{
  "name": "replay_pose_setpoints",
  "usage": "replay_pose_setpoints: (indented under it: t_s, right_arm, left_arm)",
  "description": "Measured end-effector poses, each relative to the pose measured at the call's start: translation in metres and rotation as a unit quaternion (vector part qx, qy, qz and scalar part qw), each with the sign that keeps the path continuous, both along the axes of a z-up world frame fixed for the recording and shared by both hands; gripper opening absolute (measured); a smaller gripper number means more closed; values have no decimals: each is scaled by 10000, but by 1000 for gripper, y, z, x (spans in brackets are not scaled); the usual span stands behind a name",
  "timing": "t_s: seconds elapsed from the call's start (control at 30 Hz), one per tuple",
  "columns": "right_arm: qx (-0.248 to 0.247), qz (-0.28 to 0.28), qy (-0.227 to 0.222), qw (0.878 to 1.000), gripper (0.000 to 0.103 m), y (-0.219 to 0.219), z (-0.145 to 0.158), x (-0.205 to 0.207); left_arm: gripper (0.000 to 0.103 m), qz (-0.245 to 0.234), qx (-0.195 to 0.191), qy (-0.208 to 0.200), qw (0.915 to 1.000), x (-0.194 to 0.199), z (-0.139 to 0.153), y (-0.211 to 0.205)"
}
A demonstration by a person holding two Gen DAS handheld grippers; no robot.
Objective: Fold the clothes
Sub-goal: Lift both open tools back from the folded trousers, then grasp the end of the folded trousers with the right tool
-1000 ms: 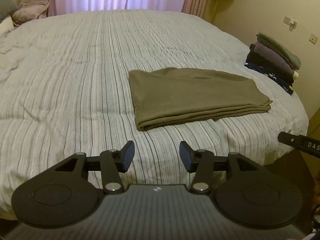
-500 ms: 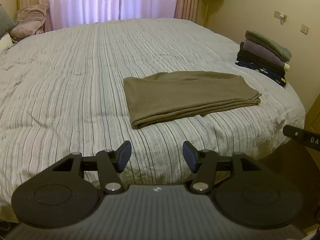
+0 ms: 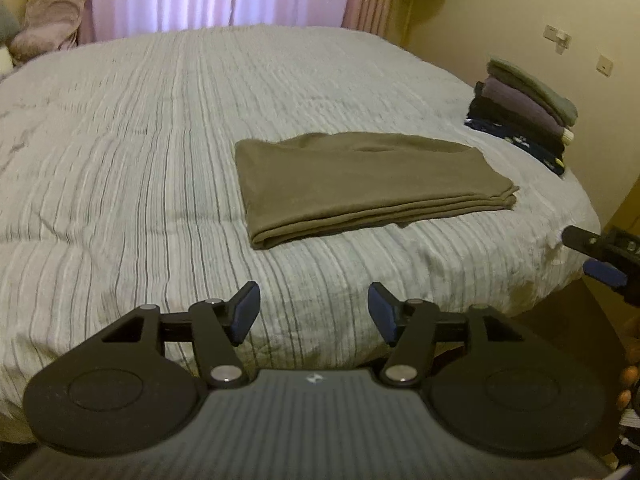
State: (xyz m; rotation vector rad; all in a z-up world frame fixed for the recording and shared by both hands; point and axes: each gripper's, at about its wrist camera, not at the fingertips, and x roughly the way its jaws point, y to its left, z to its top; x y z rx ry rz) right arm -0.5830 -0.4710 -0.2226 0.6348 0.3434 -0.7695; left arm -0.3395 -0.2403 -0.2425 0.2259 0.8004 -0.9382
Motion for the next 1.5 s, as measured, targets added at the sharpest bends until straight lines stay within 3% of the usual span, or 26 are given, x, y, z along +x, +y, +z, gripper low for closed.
replay_pose_setpoints:
  t_s: [0.17,0.37,0.47,0.6,0.67,0.8,0.97,1.07,1.2,1.3,1.4,1.5]
  right_arm:
    - [684,-18,-418,9968,76,-35,-20,-3]
    - [1470,23,-1311,9804,76,-80,-39,0]
    - [1972,-208,-1934,9609,75,-109,-50,0]
    - [2805,-591,-2770,9171,75,-154,-72,0]
    - [3022,-774,-2904,9046,66,-174,-82,3]
    - [3130,-1152,-2675,9040,63,-200,-94,6]
    - [3251,-1250,-2538,9024,58,-218,-106,12]
    - [3240,-1308,-2417,9052,46,-222,-111,17]
    - [3187,-1312,-2430,9067,46,-223,-117,19]
    - [3148,-1274,-2420,9089,45,-223,-118,18]
    - [3052,-1212,-2460,9120,36,-222,-117,18]
    - [2959,-1163,-2335,9189,33,-221,-117,25]
  left_arm:
    - [54,103,-148,171,9997,19,-12,-8]
    - [40,48,-367,259,9990,42,-19,-23]
    - [40,18,-416,303,9987,53,-22,-32]
    - [40,-10,-480,395,9981,67,-27,-47]
    - [40,-15,-510,406,9979,72,-30,-54]
    - [40,-59,-634,486,9968,84,-34,-63]
    - [28,-78,-853,718,9937,99,-43,-75]
    - [23,-138,-1006,772,9918,107,-49,-83]
    - [22,13,-698,948,9930,117,-73,-97]
    - [20,112,-730,1068,9915,120,-82,-96]
    - [20,59,-776,1061,9913,121,-79,-96]
    - [20,81,-838,1201,9892,126,-83,-93]
